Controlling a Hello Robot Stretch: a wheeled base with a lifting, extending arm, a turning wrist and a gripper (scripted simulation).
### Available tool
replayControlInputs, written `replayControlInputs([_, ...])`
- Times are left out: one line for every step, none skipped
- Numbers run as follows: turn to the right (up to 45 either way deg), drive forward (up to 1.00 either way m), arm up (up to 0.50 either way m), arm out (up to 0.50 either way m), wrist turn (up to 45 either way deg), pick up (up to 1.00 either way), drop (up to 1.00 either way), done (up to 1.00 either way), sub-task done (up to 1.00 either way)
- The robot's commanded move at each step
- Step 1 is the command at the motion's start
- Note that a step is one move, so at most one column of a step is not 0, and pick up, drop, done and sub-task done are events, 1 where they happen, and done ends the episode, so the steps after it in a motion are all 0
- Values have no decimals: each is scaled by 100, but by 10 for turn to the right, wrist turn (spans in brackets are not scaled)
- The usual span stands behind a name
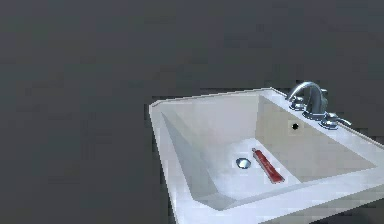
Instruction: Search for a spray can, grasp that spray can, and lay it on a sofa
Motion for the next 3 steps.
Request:
replayControlInputs([0,0,0,0,450,0,0,0,0])
replayControlInputs([0,0,0,0,450,0,0,0,0])
replayControlInputs([0,0,0,0,450,0,0,0,0])
